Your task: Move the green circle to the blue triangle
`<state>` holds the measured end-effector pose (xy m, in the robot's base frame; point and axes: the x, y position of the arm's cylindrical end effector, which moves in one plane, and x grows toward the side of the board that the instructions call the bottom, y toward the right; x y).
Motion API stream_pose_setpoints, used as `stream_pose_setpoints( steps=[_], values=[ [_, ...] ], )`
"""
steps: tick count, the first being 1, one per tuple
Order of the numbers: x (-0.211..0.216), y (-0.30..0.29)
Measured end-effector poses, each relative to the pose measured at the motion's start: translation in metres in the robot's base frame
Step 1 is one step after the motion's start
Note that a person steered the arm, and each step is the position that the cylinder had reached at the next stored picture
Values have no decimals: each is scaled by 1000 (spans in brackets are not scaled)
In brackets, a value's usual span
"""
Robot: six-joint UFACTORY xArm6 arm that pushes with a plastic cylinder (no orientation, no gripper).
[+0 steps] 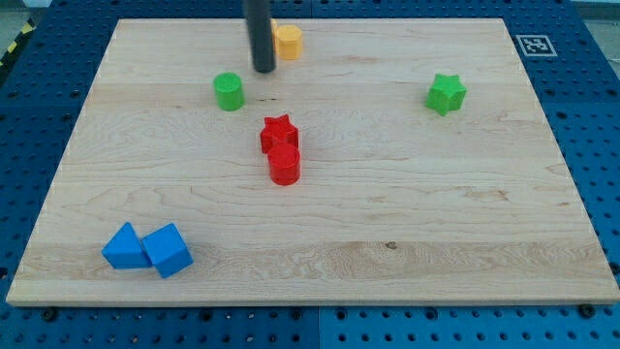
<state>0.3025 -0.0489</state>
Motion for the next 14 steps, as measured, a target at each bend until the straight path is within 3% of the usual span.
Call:
stream_pose_setpoints(
  steps=[1,3,5,7,9,12,13,14],
  values=[
    [24,-13],
    [67,-133],
    [67,-144],
    [144,-147],
    [146,-147],
    [183,-147],
    [159,-169],
    [160,-214]
  ],
)
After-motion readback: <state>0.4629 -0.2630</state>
